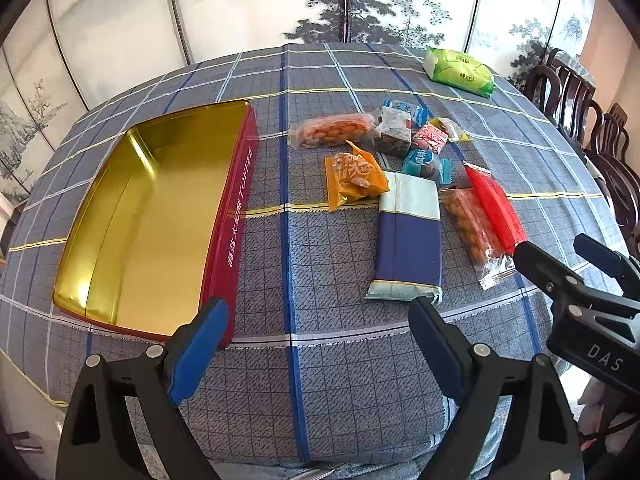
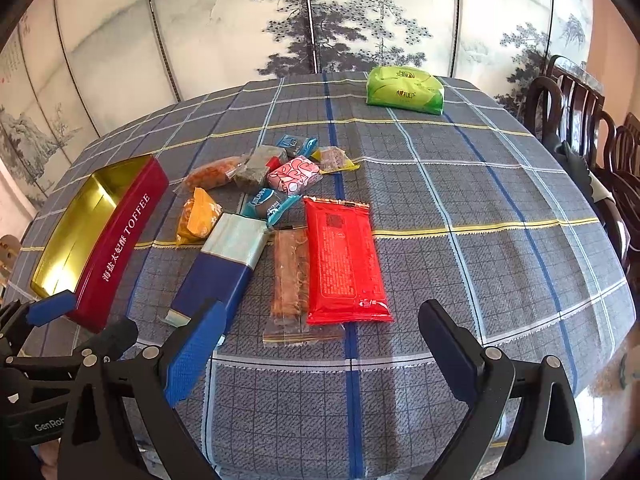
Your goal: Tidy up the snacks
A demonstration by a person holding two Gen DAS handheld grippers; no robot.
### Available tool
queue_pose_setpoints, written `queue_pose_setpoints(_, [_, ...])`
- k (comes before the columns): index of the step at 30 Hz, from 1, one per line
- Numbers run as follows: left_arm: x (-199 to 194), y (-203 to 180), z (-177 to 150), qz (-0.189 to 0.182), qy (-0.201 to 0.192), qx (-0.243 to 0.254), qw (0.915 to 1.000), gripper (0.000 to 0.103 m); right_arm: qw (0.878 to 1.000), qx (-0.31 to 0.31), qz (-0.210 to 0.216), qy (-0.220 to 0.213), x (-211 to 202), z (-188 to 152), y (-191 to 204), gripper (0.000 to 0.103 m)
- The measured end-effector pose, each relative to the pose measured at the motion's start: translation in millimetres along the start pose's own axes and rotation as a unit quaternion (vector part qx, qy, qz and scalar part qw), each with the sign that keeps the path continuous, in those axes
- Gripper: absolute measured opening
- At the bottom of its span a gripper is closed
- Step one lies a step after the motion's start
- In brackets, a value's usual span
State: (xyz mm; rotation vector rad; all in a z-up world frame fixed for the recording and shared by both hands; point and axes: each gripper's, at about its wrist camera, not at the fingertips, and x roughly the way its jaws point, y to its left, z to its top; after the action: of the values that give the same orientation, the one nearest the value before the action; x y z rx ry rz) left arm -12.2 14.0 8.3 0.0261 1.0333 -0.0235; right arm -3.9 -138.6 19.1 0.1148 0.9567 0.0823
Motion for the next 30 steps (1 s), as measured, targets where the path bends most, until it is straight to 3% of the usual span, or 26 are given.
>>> queue_pose_setpoints(30, [0.4,2.5,1.4,0.005,0.000,-0.006,1.0000,0.090,1.000,-0.011,0.000,0.006,3.3,2.4,5.6,0.097])
